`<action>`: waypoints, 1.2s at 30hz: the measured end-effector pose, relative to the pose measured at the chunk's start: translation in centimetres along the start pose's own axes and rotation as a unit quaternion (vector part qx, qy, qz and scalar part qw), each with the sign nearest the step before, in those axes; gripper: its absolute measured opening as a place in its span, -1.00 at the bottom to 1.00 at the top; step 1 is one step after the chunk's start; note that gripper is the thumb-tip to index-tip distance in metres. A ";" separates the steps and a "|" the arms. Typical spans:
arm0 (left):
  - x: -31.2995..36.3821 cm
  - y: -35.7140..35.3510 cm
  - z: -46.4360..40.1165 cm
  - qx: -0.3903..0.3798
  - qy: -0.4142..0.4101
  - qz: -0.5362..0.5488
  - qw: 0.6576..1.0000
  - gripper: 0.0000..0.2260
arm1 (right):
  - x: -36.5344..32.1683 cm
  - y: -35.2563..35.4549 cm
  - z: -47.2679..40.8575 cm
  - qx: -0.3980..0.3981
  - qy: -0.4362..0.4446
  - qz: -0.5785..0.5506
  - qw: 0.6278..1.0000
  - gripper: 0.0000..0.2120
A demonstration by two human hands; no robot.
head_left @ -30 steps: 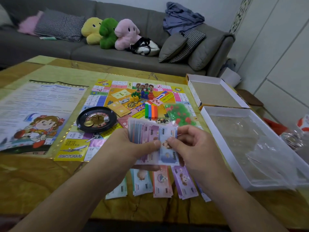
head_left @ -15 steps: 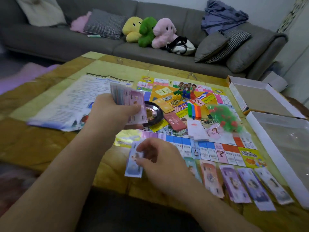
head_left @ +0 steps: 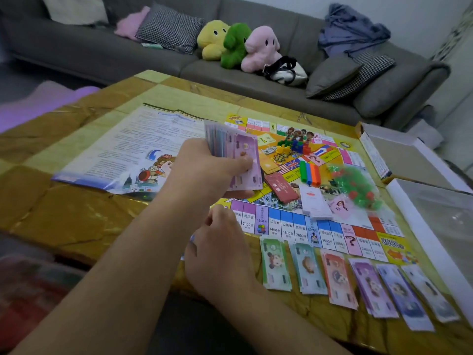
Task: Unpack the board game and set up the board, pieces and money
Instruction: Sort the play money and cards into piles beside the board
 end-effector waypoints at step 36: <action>-4.5 -14.3 8.2 -0.243 0.162 0.070 0.954 -0.70 | 21.0 19.1 5.7 0.202 -0.295 -0.400 0.844 -0.90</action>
Point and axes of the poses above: each hand's wrist, its own z-axis away from the middle knuckle, its own y-axis out of the back of the hand, x = y × z, the point moved 5 cm from there along -z, towards the middle knuckle, and after that the axes turned 12 degrees about x, right-handed, at the moved point
